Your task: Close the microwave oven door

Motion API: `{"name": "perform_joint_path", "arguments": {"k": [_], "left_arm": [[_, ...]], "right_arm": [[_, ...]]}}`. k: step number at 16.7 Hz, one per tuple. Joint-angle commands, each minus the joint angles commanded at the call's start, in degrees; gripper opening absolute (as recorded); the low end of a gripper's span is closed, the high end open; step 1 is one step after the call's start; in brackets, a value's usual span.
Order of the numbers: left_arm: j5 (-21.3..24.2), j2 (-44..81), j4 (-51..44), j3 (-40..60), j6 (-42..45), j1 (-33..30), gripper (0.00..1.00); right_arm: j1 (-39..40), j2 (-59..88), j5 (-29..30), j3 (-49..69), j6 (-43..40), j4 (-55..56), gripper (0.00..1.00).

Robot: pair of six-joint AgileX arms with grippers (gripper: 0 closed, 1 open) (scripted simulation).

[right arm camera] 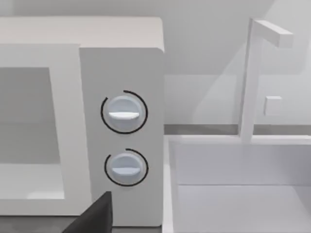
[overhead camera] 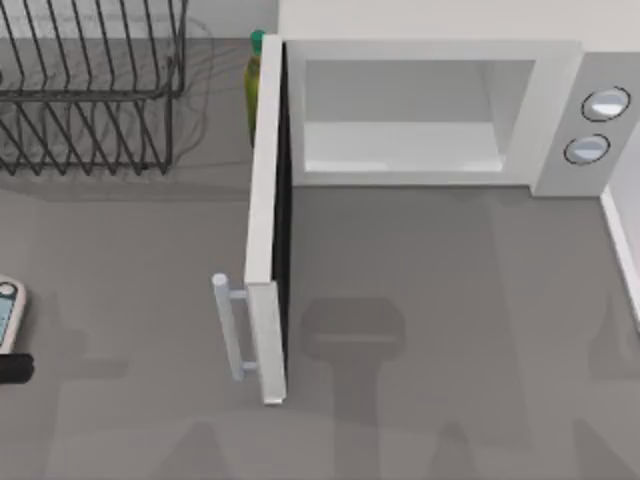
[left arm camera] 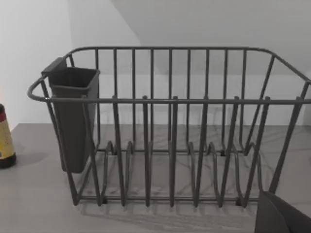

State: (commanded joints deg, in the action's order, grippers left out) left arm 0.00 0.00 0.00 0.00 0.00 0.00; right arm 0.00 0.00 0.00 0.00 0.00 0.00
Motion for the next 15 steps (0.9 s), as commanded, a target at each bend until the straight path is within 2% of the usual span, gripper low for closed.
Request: {"name": "perform_joint_path", "arguments": {"k": [4, 6, 12, 15], "left_arm": [[-0.2, 0.0, -0.1, 0.1, 0.0, -0.2, 0.00], [-2.3, -0.4, -1.1, 0.7, 0.0, -2.3, 0.00], [-18.1, -2.6, -6.7, 4.1, 0.0, -18.1, 0.00], [-22.8, -3.3, -8.5, 5.2, -0.1, -22.8, 0.00]], "right_arm": [[0.0, 0.0, 0.0, 0.0, 0.0, 0.0, 1.00], [0.0, 0.0, 0.0, 0.0, 0.0, 0.0, 1.00], [0.0, 0.0, 0.0, 0.0, 0.0, 0.0, 1.00], [0.0, 0.0, 0.0, 0.0, 0.0, 0.0, 1.00]]}}
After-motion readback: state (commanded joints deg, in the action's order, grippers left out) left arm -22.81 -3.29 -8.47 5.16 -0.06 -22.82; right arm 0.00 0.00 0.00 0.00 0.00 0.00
